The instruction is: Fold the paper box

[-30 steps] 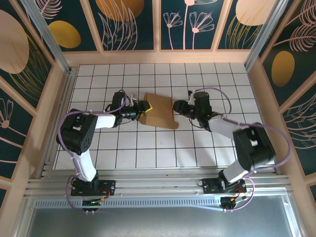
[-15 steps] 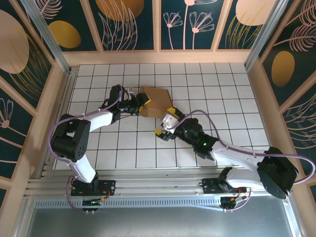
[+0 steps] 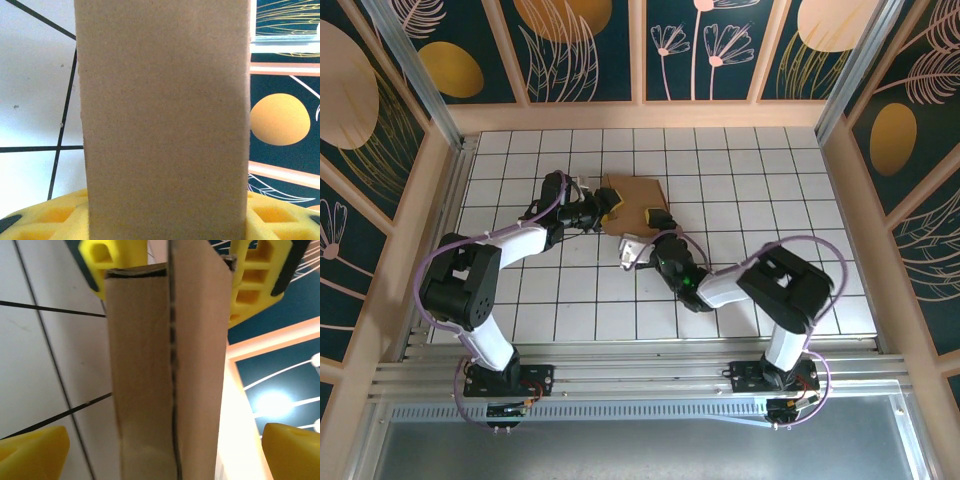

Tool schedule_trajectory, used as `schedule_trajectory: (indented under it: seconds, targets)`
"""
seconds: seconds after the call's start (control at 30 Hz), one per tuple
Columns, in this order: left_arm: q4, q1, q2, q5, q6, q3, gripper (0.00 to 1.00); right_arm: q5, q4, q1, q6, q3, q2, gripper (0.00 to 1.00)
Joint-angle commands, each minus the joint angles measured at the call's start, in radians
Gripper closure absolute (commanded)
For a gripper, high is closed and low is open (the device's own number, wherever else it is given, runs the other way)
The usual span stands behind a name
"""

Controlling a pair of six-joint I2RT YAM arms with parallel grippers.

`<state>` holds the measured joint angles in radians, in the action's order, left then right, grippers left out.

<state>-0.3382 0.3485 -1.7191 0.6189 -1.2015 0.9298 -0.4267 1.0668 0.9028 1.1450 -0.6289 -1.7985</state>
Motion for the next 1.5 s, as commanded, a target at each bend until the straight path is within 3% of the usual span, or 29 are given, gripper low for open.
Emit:
schedule_trajectory:
  seconds: [0.0, 0.03, 0.1, 0.27, 0.37, 0.43, 0.57, 0.63, 0.7, 0.77, 0.87, 1.0, 1.13, 1.27, 1.47]
  targets:
    - [0.027, -0.003, 0.035, 0.004, -0.05, 0.023, 0.43, -0.104, 0.244, -0.007, 0.106, -0.048, -0.071, 0.05]
    - [0.027, -0.004, 0.036, 0.006, -0.052, 0.023, 0.43, -0.104, 0.251, -0.008, 0.1, -0.052, -0.082, 0.1]
    - [0.028, -0.004, 0.037, 0.008, -0.055, 0.021, 0.43, -0.098, 0.278, -0.01, 0.087, -0.046, -0.097, 0.32]
    - [0.026, -0.005, 0.05, 0.016, -0.058, 0.023, 0.42, -0.068, 0.265, -0.012, 0.076, -0.031, -0.109, 0.53]
    - [0.032, -0.004, 0.066, 0.009, -0.051, 0.027, 0.36, -0.065, 0.248, -0.004, 0.077, -0.018, -0.1, 0.58]
    - [0.04, -0.006, 0.084, -0.005, -0.03, 0.033, 0.27, -0.081, 0.248, 0.001, 0.079, -0.004, -0.08, 0.59]
    - [0.147, -0.014, 0.168, -0.079, 0.102, 0.096, 0.15, -0.089, 0.17, 0.013, 0.081, 0.049, 0.031, 0.58]
    - [0.235, -0.02, 0.227, -0.154, 0.211, 0.141, 0.12, -0.093, 0.04, 0.023, 0.062, 0.075, 0.122, 0.57]
    - [0.333, -0.02, 0.299, -0.268, 0.339, 0.193, 0.09, -0.07, -0.243, 0.028, -0.008, 0.067, 0.246, 0.57]
    - [0.414, -0.02, 0.374, -0.393, 0.461, 0.222, 0.07, 0.072, -0.741, 0.013, -0.155, -0.023, 0.396, 0.59]
    - [0.432, -0.02, 0.482, -0.533, 0.571, 0.196, 0.07, 0.344, -1.267, -0.05, -0.306, -0.222, 0.523, 0.62]
    - [0.384, -0.019, 0.604, -0.603, 0.639, 0.129, 0.05, 0.399, -1.741, -0.047, -0.286, -0.472, 0.508, 0.58]
    - [0.344, -0.02, 0.677, -0.605, 0.672, 0.073, 0.03, 0.34, -2.165, -0.046, -0.305, -0.742, 0.344, 0.56]
    - [0.316, -0.02, 0.724, -0.6, 0.674, -0.005, 0.03, 0.293, -2.379, -0.048, -0.322, -0.932, 0.191, 0.53]
    - [0.316, -0.02, 0.731, -0.599, 0.634, -0.065, 0.03, 0.281, -2.272, -0.048, -0.245, -0.969, 0.101, 0.52]
